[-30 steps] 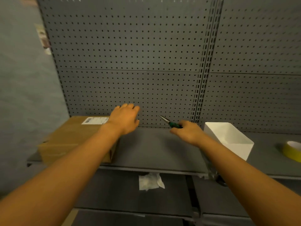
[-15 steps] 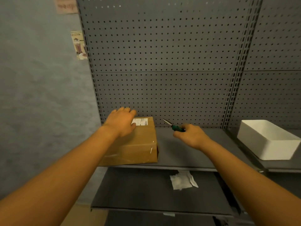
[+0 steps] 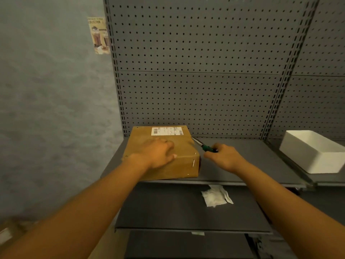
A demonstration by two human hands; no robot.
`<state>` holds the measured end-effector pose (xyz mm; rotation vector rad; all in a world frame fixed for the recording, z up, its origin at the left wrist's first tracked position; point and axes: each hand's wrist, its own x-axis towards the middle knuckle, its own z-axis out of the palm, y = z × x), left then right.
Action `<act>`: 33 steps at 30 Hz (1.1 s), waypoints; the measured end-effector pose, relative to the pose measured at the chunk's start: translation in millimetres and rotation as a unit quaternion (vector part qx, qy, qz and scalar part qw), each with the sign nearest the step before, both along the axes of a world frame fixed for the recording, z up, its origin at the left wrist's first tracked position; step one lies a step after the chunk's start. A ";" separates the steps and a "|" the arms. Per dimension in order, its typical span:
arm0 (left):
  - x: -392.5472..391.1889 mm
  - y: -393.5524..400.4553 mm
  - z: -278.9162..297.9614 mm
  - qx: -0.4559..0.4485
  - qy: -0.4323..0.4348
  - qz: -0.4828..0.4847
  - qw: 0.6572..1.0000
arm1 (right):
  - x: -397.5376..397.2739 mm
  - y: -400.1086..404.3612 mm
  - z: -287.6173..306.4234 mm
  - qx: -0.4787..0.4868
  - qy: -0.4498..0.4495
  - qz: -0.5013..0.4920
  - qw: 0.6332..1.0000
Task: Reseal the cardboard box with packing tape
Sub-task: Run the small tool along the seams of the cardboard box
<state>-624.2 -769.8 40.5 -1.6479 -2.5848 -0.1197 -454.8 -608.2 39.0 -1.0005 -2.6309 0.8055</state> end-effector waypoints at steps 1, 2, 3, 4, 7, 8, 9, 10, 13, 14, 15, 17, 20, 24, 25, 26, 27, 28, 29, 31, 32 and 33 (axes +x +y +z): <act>4.3 3.1 -4.0 -0.007 -0.009 -0.007 1.000 | 0.1 -0.2 -0.3 -0.001 -0.002 0.004 1.000; 7.1 6.5 -7.4 -0.014 -0.019 -0.010 1.000 | 0.2 -0.1 -0.7 -0.001 -0.005 0.008 1.000; 9.2 9.1 -10.1 -0.018 -0.026 -0.010 0.999 | 0.9 0.0 -1.1 -0.001 -0.008 0.012 1.000; 9.6 11.4 -12.3 -0.018 -0.029 -0.009 0.999 | 1.8 0.3 -2.1 -0.001 -0.010 0.015 1.000; 10.1 14.8 -13.3 -0.007 -0.019 -0.003 1.000 | 7.5 2.1 -6.7 0.001 -0.013 0.021 1.000; 10.5 16.1 -12.8 -0.004 -0.016 -0.001 1.000 | 10.2 3.1 -8.4 0.002 -0.018 0.024 1.000; 11.1 17.2 -12.5 -0.003 -0.014 0.001 1.000 | 12.6 4.3 -9.9 0.003 -0.024 0.027 0.999; 11.7 18.1 -12.5 -0.002 -0.015 0.003 1.000 | 14.9 5.8 -11.3 0.003 -0.029 0.029 0.999; 11.8 19.5 -14.0 0.001 -0.023 0.008 1.000 | 21.6 10.7 -16.4 0.000 -0.042 0.030 0.999; 11.4 20.0 -14.2 0.003 -0.025 0.009 1.000 | 23.8 11.8 -17.8 -0.002 -0.044 0.030 0.999; 11.4 19.9 -14.2 0.006 -0.027 0.011 1.000 | 25.9 12.3 -18.4 -0.004 -0.044 0.031 0.999; 11.8 19.8 -14.5 0.013 -0.027 0.015 0.999 | 30.3 12.1 -18.2 -0.002 -0.046 0.039 0.998; 14.5 18.6 -15.4 0.020 -0.027 0.021 0.999 | 36.7 11.6 -16.5 0.006 -0.049 0.054 0.997; 18.7 17.8 -16.4 0.024 -0.039 0.030 0.999 | 41.6 10.9 -14.6 0.015 -0.056 0.064 0.996; 20.1 18.4 -16.1 0.023 -0.038 0.033 0.998 | 42.4 10.4 -13.5 0.018 -0.057 0.065 0.996; 21.2 19.3 -15.9 0.021 -0.037 0.035 0.998 | 43.1 9.8 -12.7 0.023 -0.059 0.066 0.996; 22.2 20.1 -15.7 0.018 -0.035 0.037 0.999 | 43.8 9.3 -12.0 0.029 -0.060 0.066 0.996; 23.0 20.7 -15.6 0.015 -0.034 0.039 0.999 | 44.1 8.8 -11.3 0.034 -0.061 0.067 0.995; 23.7 20.9 -15.3 0.012 -0.034 0.040 0.999 | 44.7 8.3 -10.7 0.039 -0.062 0.067 0.995; 24.3 20.5 -14.8 0.009 -0.035 0.043 0.998 | 45.3 6.9 -9.9 0.051 -0.065 0.068 0.994; 24.2 20.2 -14.6 0.008 -0.036 0.043 0.998 | 45.5 6.2 -9.9 0.060 -0.067 0.070 0.993; 24.4 19.8 -14.5 0.008 -0.036 0.043 0.998 | 45.5 5.5 -9.9 0.068 -0.068 0.072 0.993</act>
